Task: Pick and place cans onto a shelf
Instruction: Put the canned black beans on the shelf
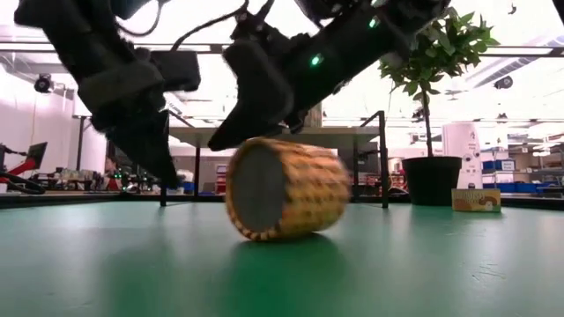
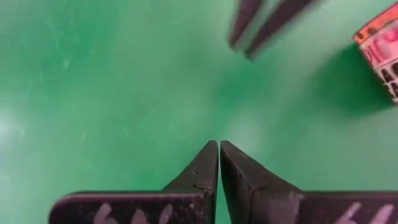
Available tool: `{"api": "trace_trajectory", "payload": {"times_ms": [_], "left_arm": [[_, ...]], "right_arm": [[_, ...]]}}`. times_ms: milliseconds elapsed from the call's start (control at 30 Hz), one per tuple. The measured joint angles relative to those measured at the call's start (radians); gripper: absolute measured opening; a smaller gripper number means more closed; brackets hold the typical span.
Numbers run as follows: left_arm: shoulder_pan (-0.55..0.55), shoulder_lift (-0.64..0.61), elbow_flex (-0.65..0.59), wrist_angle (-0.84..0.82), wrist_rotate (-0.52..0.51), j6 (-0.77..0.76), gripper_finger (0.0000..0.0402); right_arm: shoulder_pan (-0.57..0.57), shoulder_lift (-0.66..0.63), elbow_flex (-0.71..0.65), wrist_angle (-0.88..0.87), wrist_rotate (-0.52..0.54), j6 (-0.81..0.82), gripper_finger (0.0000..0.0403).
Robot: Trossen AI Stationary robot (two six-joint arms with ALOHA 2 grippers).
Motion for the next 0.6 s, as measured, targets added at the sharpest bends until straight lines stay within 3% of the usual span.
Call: {"api": "trace_trajectory", "payload": {"times_ms": [333, 467, 600], "left_arm": [[-0.061, -0.001, 0.178, -0.031, 0.0, 0.237, 0.0], [-0.082, -0.001, 0.257, -0.028, -0.002, 0.269, 0.0], [-0.095, 0.014, 0.319, -0.024, -0.011, 0.274, 0.0]], "right_arm": [[0.092, -0.22, -0.042, -0.354, -0.02, 0.001, 0.0009], [0.184, -0.325, -0.135, -0.411, -0.207, -0.025, 0.0009], [0.278, -0.404, -0.266, -0.275, -0.331, 0.023, 0.0009]]}}
